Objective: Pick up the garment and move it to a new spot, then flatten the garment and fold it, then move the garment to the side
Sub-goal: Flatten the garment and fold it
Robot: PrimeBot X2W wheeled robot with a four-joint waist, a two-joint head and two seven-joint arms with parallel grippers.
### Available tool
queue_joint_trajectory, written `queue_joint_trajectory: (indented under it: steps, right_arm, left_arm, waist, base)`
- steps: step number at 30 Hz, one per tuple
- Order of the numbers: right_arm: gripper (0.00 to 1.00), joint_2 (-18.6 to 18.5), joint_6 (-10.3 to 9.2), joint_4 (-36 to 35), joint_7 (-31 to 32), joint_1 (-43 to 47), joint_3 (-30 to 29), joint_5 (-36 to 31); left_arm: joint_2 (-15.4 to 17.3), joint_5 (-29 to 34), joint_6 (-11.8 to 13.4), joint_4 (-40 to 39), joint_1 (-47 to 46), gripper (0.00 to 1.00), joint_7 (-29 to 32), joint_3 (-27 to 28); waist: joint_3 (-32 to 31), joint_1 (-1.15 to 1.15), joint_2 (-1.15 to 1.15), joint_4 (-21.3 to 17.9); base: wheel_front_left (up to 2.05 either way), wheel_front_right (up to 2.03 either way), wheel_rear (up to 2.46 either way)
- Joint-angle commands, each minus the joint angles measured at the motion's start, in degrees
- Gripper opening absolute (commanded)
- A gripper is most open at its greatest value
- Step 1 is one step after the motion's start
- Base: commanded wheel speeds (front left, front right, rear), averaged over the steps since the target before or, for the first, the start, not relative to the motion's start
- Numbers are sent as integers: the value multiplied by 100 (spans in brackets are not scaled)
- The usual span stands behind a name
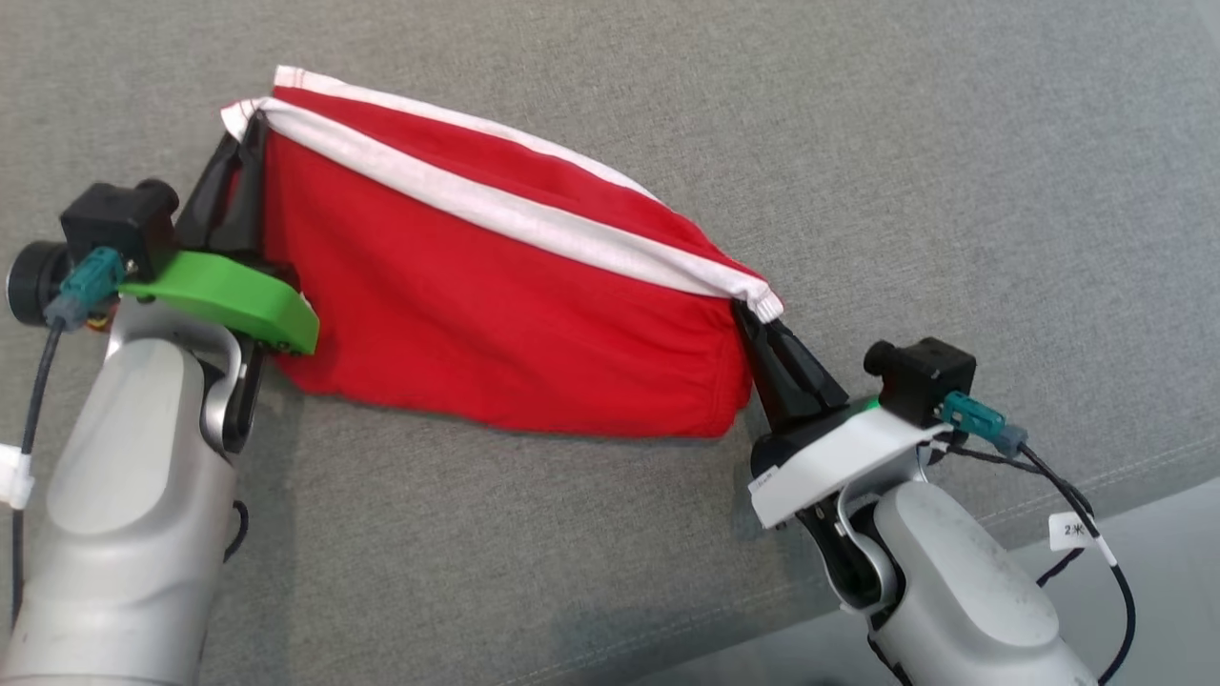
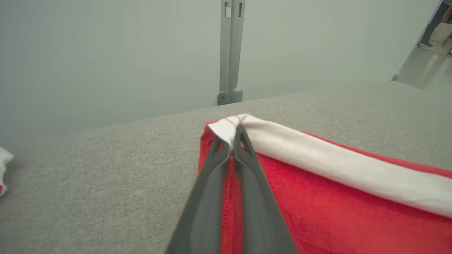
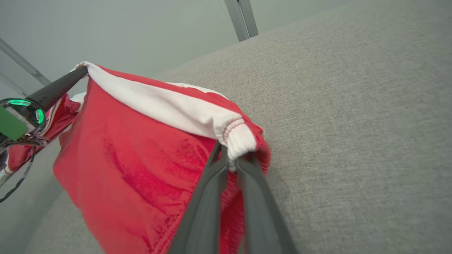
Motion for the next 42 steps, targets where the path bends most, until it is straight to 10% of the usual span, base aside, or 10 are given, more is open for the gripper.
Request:
queue_joint_trajectory:
  steps: [1, 15, 16, 18, 19, 20, 42]
  right_arm:
    - [0, 11, -8, 69, -21, -147, 2, 35]
    - [0, 32, -9, 598, -12, -913, 282, 428]
    - [7, 34, -9, 594, -12, -925, 285, 437]
    - [47, 35, -9, 579, -12, -922, 287, 456]
    - [82, 35, -9, 557, -13, -913, 282, 453]
    - [100, 35, -9, 543, -13, -894, 276, 433]
    - [100, 35, -8, 14, -14, 295, -762, -676]
  left_arm:
    - [85, 47, -8, 93, -206, 0, -15, 15]
    - [2, 247, 4, 1419, -1257, 0, -15, 81]
    - [-23, 247, 4, 1471, -1295, 7, -15, 101]
    - [-64, 250, 4, 1547, -1349, 71, -15, 133]
    - [-88, 252, 4, 1560, -1368, 100, -15, 148]
    - [-111, 251, 4, 1569, -1377, 100, -15, 160]
    - [-216, -610, 4, 1776, -424, 100, -15, -340]
  waist:
    - [437, 0, 58, -295]
    - [719, 0, 58, -285]
    - [704, 0, 58, -271]
    - [664, 0, 58, -245]
    - [644, 0, 58, -233]
    - [621, 0, 58, -221]
    - [-231, 0, 58, 173]
  base:
    - [0, 0, 0]
    - [0, 0, 0]
    - [0, 0, 0]
    - [0, 0, 0]
    - [0, 0, 0]
    - [0, 0, 0]
    - [0, 0, 0]
